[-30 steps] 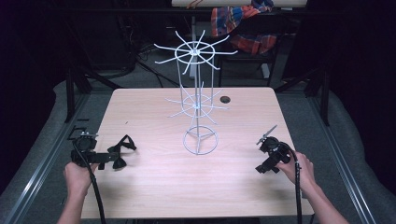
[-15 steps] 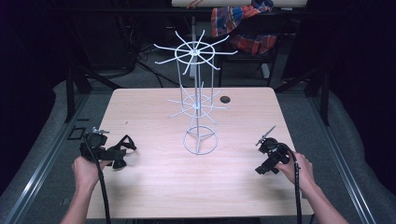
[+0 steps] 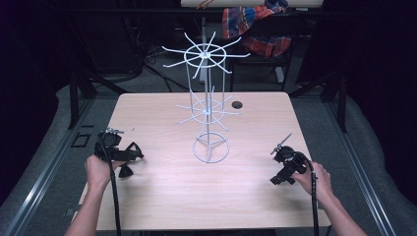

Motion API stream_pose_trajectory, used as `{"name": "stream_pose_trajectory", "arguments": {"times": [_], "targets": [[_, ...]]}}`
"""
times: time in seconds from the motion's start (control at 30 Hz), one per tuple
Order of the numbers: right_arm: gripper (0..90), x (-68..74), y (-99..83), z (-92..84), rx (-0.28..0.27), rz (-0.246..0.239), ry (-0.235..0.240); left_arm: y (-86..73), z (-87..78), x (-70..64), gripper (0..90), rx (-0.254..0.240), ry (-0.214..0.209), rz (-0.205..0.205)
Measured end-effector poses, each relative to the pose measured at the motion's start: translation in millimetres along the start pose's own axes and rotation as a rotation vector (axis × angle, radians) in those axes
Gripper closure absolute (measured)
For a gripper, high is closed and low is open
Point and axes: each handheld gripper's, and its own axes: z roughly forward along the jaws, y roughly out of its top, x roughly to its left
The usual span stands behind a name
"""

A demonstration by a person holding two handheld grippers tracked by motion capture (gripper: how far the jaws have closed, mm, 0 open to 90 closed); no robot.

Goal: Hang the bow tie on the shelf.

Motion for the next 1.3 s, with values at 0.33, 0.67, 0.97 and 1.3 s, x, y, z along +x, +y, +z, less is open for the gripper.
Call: {"name": "stream_pose_trajectory", "arguments": {"times": [0.33, 0.67, 0.97, 1.3], "targets": [[10.8, -1.0, -1.2, -0.5, 0.017, -0.004, 0.000, 11.0, 19.0, -7.6, 27.5, 0.064, 0.019, 0.078], [10.9, 0.1, -1.3, 0.5, 0.012, 0.000, 0.003, 7.4, 24.0, -7.9, 47.9, 0.118, 0.056, 0.131], [10.9, 0.9, -1.0, 0.7, 0.016, -0.002, 0.002, 4.3, 25.0, -10.0, 77.9, 0.124, 0.061, 0.157], [10.9, 1.0, -0.9, 0.6, 0.025, -0.003, 0.002, 4.7, 9.8, -4.6, 86.7, 0.024, 0.044, 0.099]]}}
